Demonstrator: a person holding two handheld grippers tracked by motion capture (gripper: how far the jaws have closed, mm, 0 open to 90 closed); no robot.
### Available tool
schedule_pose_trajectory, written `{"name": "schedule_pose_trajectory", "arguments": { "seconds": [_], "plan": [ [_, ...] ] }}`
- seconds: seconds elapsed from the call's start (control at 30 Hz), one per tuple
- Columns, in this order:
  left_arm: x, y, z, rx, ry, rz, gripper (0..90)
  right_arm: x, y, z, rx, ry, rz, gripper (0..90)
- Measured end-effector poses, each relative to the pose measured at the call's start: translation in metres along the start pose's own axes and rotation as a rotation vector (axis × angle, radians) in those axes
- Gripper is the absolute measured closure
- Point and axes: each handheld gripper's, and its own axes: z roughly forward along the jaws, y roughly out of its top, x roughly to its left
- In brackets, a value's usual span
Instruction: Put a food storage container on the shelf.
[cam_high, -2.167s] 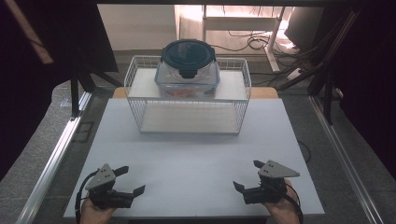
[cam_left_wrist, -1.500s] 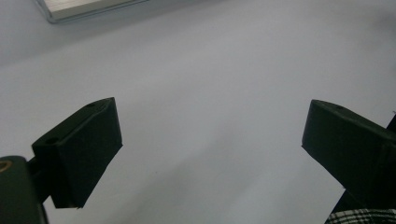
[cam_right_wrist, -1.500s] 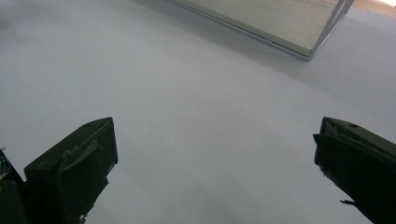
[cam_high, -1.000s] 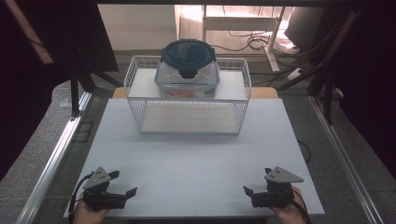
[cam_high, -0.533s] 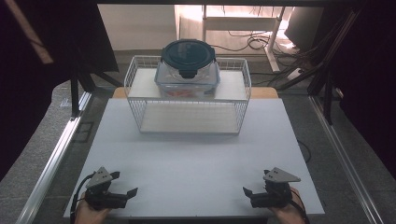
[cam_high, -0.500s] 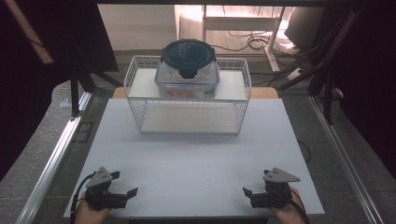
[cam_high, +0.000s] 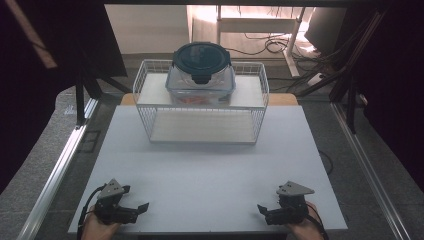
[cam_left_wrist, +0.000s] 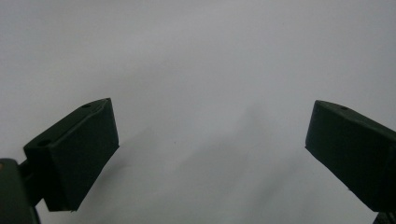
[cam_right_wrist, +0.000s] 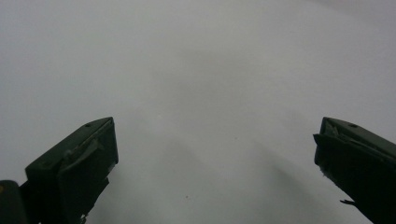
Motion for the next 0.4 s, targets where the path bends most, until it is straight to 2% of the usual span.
{"name": "schedule_pose_trajectory", "arguments": {
  "seconds": [0.2, 0.4],
  "plan": [
    [-0.0008, -0.0004, 0.0044, 0.036, 0.004, 0.003, 2.0, 0.0013, -0.0021, 0.0048, 0.048, 0.005, -0.004, 0.0],
    [-0.0001, 0.0000, 0.0055, 0.044, 0.001, -0.005, 2.3, 0.0012, -0.0024, 0.0055, 0.056, 0.004, -0.008, 0.0]
  ]
}}
